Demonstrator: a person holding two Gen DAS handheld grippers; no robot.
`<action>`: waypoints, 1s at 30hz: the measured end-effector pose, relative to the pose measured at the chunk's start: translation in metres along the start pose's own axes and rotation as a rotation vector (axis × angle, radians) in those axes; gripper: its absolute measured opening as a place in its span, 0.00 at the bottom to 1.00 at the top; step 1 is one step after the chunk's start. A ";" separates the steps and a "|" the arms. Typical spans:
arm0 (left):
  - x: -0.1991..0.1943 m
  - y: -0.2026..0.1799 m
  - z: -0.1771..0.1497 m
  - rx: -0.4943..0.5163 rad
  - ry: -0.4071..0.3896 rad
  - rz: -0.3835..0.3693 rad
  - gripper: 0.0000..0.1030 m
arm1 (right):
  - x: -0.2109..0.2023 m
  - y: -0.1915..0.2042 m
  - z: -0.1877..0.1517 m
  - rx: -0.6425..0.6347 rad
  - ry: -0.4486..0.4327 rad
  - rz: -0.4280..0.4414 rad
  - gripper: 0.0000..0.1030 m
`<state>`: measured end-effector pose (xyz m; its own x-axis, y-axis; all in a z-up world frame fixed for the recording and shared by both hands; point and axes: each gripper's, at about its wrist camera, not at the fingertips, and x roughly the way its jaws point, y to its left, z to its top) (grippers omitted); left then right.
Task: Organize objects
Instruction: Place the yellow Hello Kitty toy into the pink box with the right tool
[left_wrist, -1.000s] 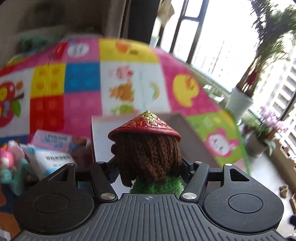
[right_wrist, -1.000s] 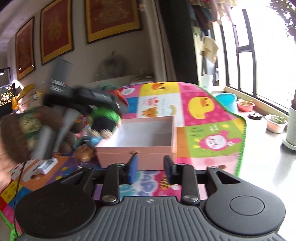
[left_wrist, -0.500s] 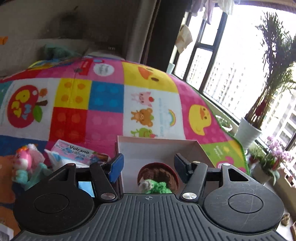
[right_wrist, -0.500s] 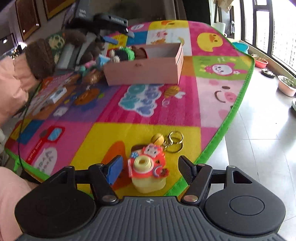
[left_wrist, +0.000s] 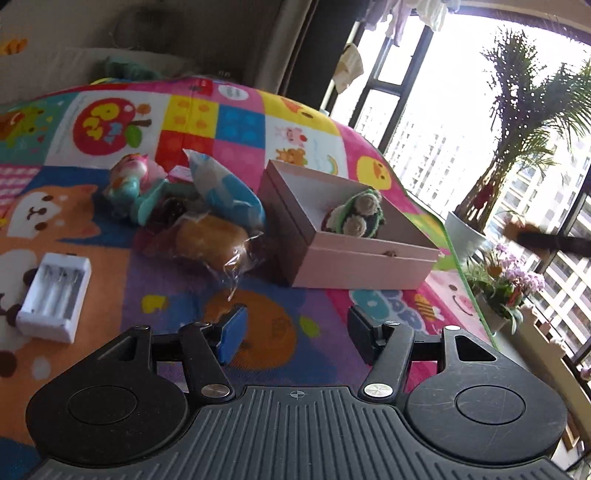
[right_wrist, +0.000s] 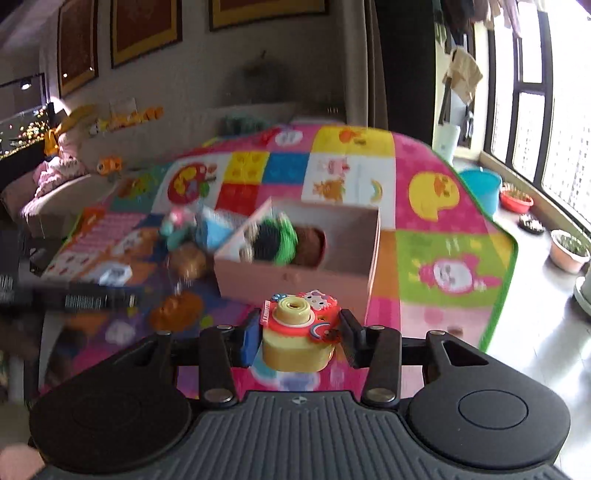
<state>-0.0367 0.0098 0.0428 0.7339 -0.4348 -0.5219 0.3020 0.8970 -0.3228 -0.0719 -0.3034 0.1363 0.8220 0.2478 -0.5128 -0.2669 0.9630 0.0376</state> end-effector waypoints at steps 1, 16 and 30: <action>-0.002 0.002 -0.003 -0.006 -0.005 0.001 0.63 | 0.011 0.002 0.020 -0.003 -0.022 -0.005 0.42; -0.042 0.043 -0.012 -0.059 -0.104 0.094 0.63 | 0.184 -0.015 0.031 0.263 0.268 -0.120 0.57; -0.046 0.089 0.004 -0.125 -0.130 0.239 0.63 | 0.237 -0.005 0.022 0.192 0.141 0.037 0.51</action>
<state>-0.0416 0.1098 0.0413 0.8492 -0.1912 -0.4923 0.0397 0.9527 -0.3015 0.1353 -0.2467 0.0331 0.7314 0.2793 -0.6221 -0.1843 0.9593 0.2140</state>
